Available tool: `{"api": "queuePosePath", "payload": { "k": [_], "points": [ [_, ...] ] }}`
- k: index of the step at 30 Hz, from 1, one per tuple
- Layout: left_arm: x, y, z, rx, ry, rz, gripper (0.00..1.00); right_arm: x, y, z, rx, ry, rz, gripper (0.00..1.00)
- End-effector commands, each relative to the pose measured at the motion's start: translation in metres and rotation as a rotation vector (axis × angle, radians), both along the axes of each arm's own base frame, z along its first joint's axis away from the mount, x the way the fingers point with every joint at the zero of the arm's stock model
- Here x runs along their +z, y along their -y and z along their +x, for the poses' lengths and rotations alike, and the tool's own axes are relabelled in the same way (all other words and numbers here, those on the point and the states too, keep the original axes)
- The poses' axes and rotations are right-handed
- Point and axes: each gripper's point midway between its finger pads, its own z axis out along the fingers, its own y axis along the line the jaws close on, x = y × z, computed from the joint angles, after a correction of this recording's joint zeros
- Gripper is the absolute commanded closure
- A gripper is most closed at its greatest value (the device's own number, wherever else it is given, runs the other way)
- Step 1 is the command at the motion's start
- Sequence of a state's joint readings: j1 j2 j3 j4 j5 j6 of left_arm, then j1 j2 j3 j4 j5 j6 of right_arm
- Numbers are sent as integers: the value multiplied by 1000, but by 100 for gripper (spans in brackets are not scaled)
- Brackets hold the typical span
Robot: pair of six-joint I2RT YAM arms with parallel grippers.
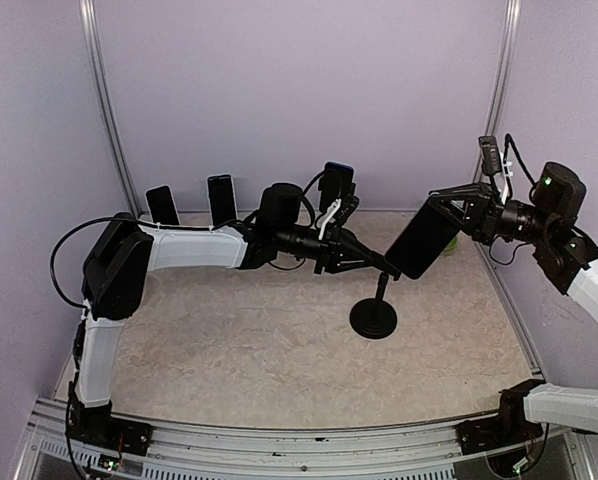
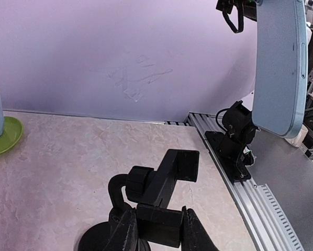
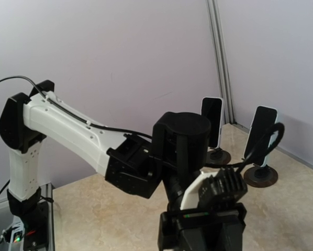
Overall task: Place the phone on the phone stand
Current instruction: Pick up the phone stand from the center of the board.
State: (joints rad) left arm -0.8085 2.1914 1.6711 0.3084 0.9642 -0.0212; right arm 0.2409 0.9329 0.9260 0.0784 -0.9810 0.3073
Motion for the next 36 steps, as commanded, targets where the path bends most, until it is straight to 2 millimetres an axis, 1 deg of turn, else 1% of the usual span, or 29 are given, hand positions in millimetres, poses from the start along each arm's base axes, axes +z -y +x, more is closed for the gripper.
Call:
{"api": "queuePosePath", "payload": {
  "k": [1,4,6,9,14,19,24,31,36],
  "points": [
    [7,1,-4,-11,20,-25,88,14,4,-3,-12,63,16,100],
    [13,-2,-7,-7,13,-38,92,15,2,-2,4,57,25,100],
    [17,-5,-10,-6,11,-44,96,18,0,-3,24,64,31,100],
    [23,-7,-13,1,13,-47,100,18,-4,-4,69,64,36,100],
    [30,-10,-23,4,20,-54,100,14,-16,-5,179,37,24,100],
    [34,-12,-31,7,25,-52,100,13,-26,-5,218,58,22,100],
    [39,-17,-39,-11,40,-50,100,13,-37,-2,279,43,15,100],
    [38,-21,-50,-28,48,-49,100,7,-52,-8,375,40,-18,100],
    [31,-20,-52,-26,38,-39,100,-4,-71,-17,473,54,-45,100]
  ]
}}
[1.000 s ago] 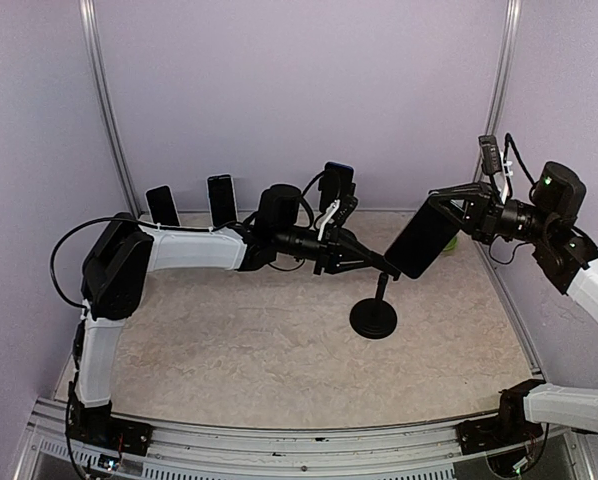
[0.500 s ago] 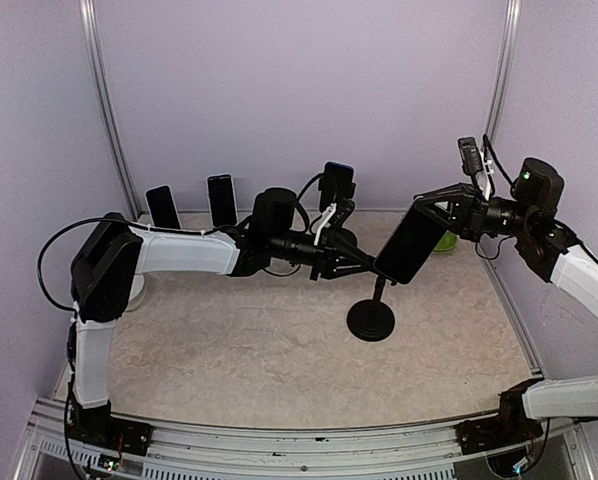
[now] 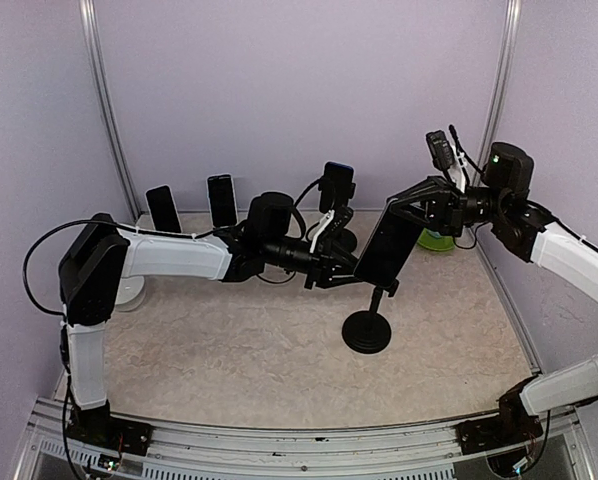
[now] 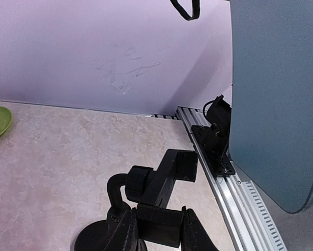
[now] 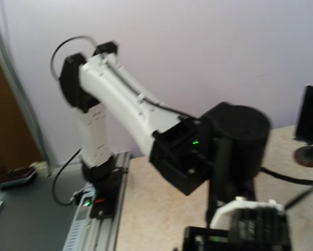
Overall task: Place the phone on the phone stand
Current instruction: Pick up the phone stand from the center of the board, then install the phone onto the phone stand.
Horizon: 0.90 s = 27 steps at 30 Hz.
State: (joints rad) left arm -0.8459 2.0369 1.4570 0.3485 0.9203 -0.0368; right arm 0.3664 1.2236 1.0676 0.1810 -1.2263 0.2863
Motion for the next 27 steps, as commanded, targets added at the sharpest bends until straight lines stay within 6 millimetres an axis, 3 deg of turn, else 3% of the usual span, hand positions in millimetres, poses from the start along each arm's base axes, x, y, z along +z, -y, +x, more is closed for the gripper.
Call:
{"api": "queuePosePath", "payload": {
  "k": [1,6,12,27],
  "points": [
    [27,-3,-11,-27,54,-64,100,4,-16,-19,122,78,-7,100],
    [23,-1,-11,-24,26,-74,100,-11,-30,-20,207,81,-26,100],
    [19,-1,-14,-33,9,-85,100,-33,-39,-7,263,27,-70,100],
    [26,-1,-17,-60,26,-86,100,-78,-43,2,295,-15,-148,100]
  ]
}}
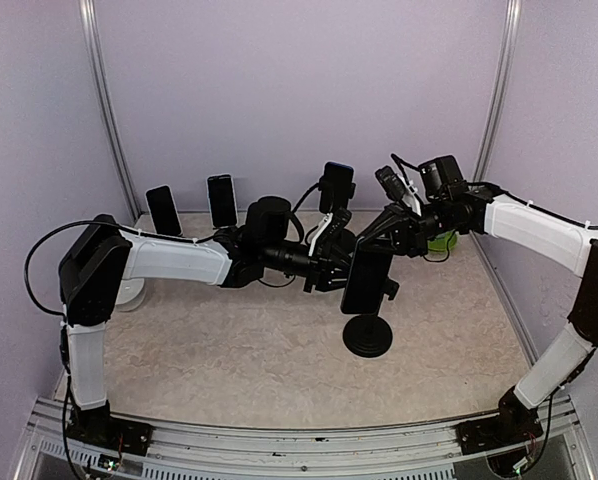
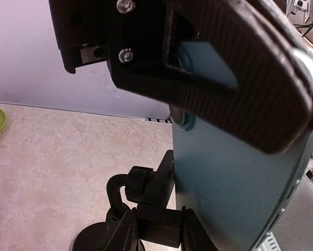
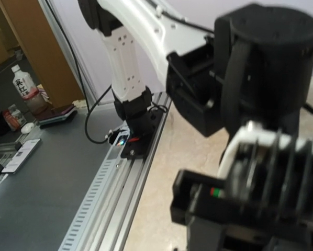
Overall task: Place the phone on the phone stand
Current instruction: Install the phone onto the phone stand.
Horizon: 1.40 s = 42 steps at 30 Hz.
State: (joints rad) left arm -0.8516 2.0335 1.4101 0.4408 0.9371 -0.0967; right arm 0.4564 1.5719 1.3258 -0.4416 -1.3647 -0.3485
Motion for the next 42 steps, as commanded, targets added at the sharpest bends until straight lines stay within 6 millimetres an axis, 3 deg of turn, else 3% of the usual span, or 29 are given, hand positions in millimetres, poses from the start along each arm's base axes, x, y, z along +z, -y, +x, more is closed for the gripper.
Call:
{"api": "queuePosePath", "payload": {
  "k": [1,16,26,30,42],
  "points": [
    [26,1,-9,-43,54,-58,100,-1,2,-9,24,28,-1,100],
    [26,0,-8,-29,56,-56,100,-17,11,-13,-81,43,-31,100],
    [29,-2,-11,-23,71,-57,100,-18,27,7,-236,33,-48,100],
    [31,-3,-10,-10,76,-59,100,-29,32,18,-290,1,-90,100],
    [40,-6,-10,10,91,-79,100,-50,33,24,-312,-61,-132,100]
  ]
}}
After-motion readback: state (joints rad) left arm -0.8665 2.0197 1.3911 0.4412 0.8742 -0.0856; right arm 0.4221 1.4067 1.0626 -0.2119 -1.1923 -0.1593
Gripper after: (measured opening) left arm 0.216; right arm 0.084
